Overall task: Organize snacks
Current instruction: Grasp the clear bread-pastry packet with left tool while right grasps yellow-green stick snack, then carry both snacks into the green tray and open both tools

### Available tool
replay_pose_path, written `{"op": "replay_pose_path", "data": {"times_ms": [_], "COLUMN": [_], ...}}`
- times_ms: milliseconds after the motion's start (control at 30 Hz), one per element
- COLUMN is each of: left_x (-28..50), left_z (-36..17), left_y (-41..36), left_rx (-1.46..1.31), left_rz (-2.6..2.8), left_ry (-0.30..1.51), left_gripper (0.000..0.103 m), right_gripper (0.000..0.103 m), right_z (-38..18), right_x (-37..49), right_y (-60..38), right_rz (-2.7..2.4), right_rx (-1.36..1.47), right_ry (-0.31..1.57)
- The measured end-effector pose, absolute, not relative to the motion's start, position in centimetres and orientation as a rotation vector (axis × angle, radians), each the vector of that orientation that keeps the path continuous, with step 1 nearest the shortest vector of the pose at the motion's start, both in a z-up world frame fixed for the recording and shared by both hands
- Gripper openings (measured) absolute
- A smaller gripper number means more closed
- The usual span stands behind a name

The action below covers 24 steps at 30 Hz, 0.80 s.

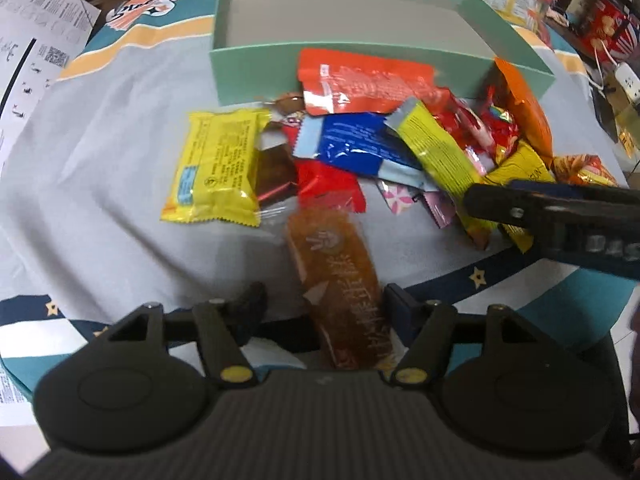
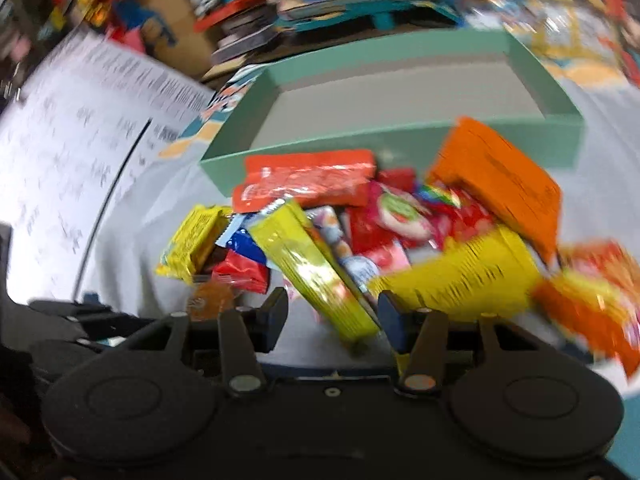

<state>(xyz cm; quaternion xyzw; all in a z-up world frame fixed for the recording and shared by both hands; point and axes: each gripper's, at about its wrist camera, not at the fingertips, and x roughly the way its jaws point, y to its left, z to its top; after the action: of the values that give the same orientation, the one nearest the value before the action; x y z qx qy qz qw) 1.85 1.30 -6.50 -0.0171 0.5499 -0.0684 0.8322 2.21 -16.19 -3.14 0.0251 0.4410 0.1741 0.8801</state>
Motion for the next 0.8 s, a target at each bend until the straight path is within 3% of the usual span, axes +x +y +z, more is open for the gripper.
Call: {"op": "replay_pose_path", "data": {"times_ms": [100, 133, 167, 200, 800], "left_x": [2.0, 1.9, 1.8, 1.7, 0.5], "left_z": [-6.9, -7.0, -6.9, -6.7, 0.0], "left_y": [1.4, 1.3, 1.1, 0.8, 1.8], "left_rx": [-0.038, -0.029, -0.024, -0.019, -0.027], "left_rz": [-0.157, -0.165, -0.18, -0.205, -0.279], "left_ry": [1.173, 1.172, 1.164, 1.155, 0.954], "left_gripper": [0.067, 0.061, 0.053, 0.044, 0.04], "right_gripper": [0.047, 0.04, 0.022, 0.021, 0.021], "right_z": [-4.4, -5.0, -5.4, -5.7, 0.3], "right_x": [2.7, 2.7, 2.6, 2.5, 2.7], "right_y": [-14.4, -14.1, -14.0, -14.0, -19.3], "right_rz": [0.368, 0.368, 0.361, 0.355, 0.325], "right_rx": [-0.089, -0.105, -0.114, -0.105, 0.185], "right_ry": [0.944, 0.97, 0.989, 1.001, 0.939]}}
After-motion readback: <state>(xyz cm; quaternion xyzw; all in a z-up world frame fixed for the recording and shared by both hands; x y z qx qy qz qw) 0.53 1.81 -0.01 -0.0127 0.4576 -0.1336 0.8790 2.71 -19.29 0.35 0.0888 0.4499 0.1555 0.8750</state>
